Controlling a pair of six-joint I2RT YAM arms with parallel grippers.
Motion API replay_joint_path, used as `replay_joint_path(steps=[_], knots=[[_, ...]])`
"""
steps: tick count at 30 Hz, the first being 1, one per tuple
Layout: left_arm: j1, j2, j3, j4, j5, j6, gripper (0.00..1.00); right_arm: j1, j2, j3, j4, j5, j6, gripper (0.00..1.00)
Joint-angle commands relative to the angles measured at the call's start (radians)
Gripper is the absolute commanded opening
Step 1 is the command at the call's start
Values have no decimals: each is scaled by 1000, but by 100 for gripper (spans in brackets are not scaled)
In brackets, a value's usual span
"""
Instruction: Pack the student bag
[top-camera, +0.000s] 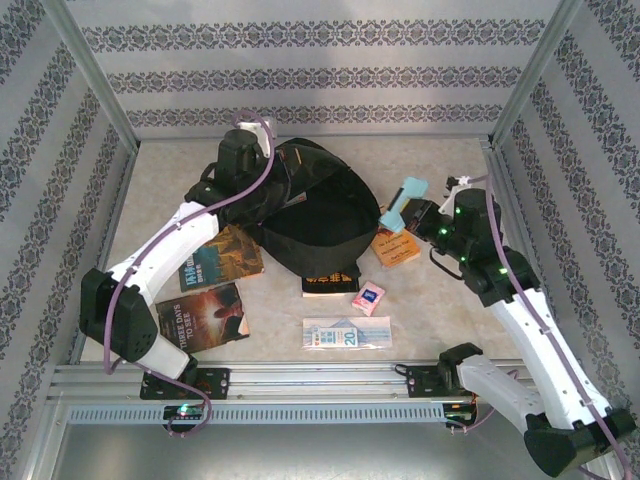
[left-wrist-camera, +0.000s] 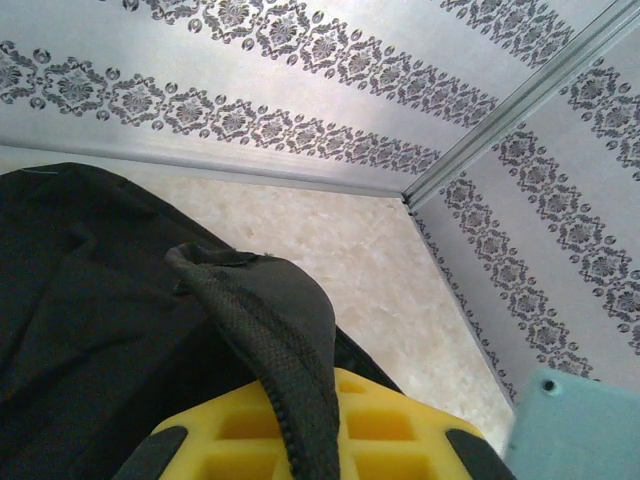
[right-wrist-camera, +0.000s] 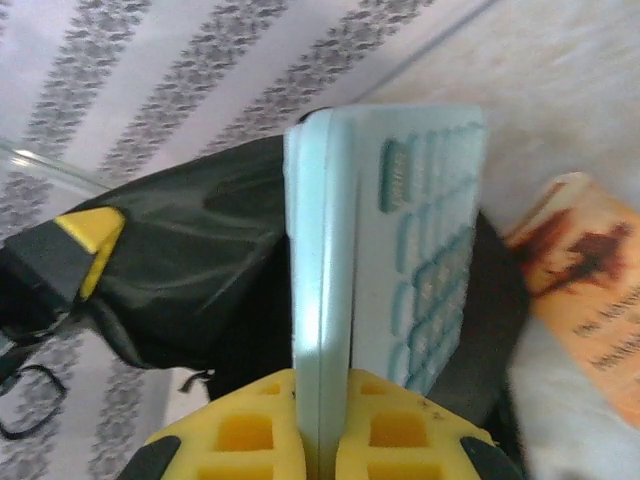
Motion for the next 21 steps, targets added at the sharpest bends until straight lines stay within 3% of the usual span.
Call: replay_joint_path(steps=[1, 2, 6, 13, 21], knots=[[12, 4, 62, 42, 19, -38, 0, 23, -36, -166, 543, -128, 148, 0], [12, 4, 63, 38, 19, -40, 0, 40, -41, -215, 644, -107, 173, 0], [13, 10, 75, 29, 22, -44, 0, 102, -11, -269, 745, -62, 200, 0], [12, 45, 117, 41, 53, -76, 0, 226, 182, -368, 1101, 87, 357, 0], [12, 75, 166, 60, 80, -103, 0, 279, 445, -304, 1265, 105, 398, 0]])
